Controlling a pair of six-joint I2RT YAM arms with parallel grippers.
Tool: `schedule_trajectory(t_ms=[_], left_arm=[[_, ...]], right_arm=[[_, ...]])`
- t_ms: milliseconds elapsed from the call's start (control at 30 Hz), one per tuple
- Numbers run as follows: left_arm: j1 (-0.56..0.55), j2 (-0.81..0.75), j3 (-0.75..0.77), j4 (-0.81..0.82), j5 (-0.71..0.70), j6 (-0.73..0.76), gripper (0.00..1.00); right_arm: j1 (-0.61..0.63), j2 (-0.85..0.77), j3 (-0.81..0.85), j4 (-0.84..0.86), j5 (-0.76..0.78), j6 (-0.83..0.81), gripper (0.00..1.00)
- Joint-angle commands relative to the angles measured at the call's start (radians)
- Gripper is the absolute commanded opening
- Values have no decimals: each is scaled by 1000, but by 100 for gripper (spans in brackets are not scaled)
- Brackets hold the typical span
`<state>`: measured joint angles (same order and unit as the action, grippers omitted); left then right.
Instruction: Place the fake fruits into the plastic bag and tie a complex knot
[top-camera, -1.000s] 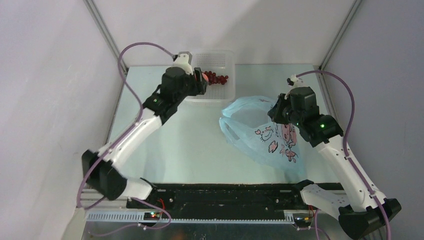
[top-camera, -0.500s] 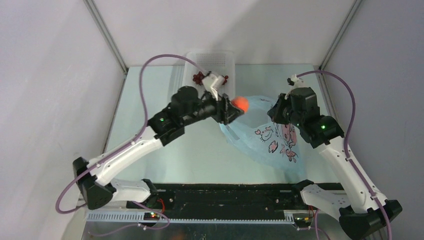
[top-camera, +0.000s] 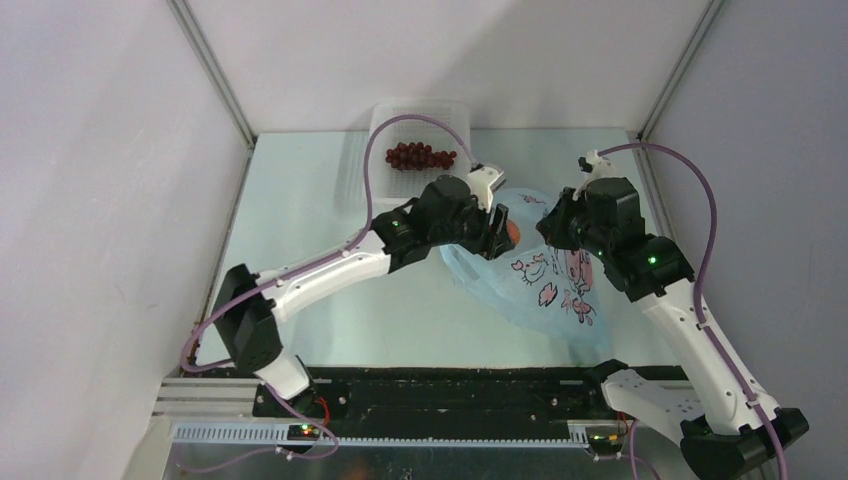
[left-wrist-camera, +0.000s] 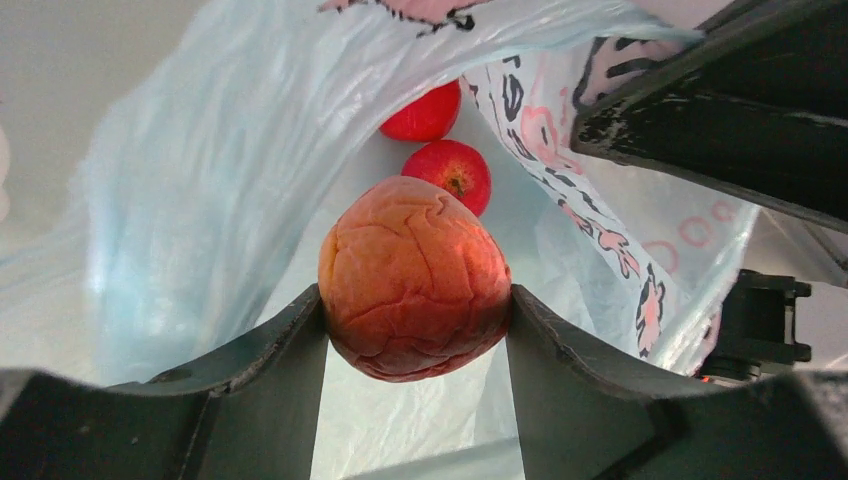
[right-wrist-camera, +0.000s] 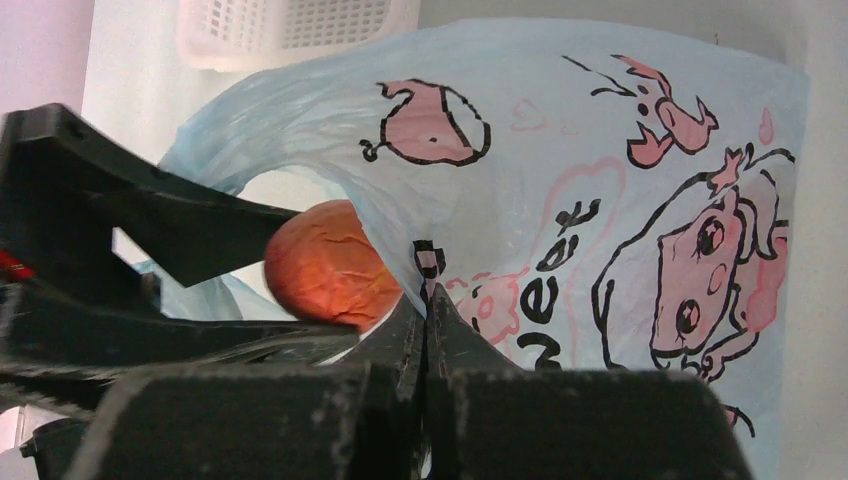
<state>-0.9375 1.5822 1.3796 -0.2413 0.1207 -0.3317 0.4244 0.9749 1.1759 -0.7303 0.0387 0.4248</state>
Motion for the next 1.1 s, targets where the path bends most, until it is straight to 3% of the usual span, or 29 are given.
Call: schedule_trajectory(t_ms=[0, 200, 433, 800, 1067], left_arm=[[-3, 44, 39, 50, 61, -1, 51], [-14, 57, 0, 121, 178, -6, 59], [-26, 54, -15, 122, 186, 25, 90], [-29, 27, -41, 157, 182, 32, 91], [-29, -85, -103, 235, 207, 71, 93]], right_arm=[[6, -10, 5, 8, 15, -5, 0], [7, -5, 4, 16, 24, -5, 0], [7, -2, 5, 16, 29, -3, 0], [6, -3, 4, 8, 38, -3, 0], [7, -5, 5, 5, 39, -4, 0]])
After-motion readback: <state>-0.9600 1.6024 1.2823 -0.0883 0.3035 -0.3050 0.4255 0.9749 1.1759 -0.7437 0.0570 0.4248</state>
